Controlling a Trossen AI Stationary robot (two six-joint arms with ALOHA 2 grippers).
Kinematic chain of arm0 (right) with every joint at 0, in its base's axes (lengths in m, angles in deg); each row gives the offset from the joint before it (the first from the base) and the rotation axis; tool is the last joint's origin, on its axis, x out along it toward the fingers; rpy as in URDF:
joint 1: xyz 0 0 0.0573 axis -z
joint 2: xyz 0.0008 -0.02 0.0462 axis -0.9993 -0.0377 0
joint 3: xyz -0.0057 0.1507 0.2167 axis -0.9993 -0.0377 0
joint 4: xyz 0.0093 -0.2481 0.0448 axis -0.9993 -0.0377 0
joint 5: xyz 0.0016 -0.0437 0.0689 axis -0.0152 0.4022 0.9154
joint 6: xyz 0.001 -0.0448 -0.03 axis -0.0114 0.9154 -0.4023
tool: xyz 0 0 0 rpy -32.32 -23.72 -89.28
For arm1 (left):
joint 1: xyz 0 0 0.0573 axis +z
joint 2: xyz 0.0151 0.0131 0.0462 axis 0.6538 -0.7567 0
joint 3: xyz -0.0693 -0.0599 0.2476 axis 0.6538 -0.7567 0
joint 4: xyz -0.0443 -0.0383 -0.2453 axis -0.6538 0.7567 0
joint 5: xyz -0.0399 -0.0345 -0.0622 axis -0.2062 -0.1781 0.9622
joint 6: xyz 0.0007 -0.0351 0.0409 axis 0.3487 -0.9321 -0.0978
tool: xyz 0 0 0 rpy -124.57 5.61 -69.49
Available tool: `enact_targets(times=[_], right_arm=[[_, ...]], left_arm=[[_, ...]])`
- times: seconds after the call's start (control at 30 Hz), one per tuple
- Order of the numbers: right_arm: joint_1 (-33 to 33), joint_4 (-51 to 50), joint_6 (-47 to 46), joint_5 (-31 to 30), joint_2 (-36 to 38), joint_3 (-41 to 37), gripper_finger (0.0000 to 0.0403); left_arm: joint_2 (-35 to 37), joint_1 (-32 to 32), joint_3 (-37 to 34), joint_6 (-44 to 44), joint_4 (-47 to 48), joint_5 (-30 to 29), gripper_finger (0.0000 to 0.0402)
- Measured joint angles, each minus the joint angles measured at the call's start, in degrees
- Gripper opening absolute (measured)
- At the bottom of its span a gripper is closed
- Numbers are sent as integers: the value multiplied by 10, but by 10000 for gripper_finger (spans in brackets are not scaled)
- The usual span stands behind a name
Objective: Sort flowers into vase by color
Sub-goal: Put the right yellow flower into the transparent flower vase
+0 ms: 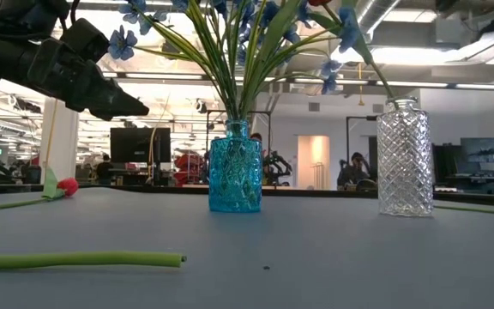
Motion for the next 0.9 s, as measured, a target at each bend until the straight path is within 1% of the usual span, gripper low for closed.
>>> enact_targets(times=[0.1,0.17,0.27,0.3,0.4,0.47,0.57,0.77,0.83,0.9], right_arm=[[-17,-112,-2,19,-33,53,187],[-26,-189,-27,26,-62,91,183],[-36,-308,-114,29,-105,151,177],[-38,-351,-146,40,-118,170,175],[-39,-501,-231,89,-160,226,170],[-35,-605,-292,134,-183,263,167],[-27,-755,-412,216,-215,305,163],[7,-999,-769,342,-247,320,156],[18,-1062,-858,353,-254,320,156],[33,-1083,-912,354,-257,320,157]], left_arm=[[0,0,0,0,1,0,128],[0,0,0,0,1,-1,128],[0,0,0,0,2,-1,128],[0,0,0,0,2,0,128],[0,0,0,0,2,-1,128],[0,0,0,-1,2,-1,128],[0,0,0,-3,2,-1,128],[0,0,0,-7,2,-1,128],[0,0,0,-7,2,-1,128],[0,0,0,-8,2,-1,128]])
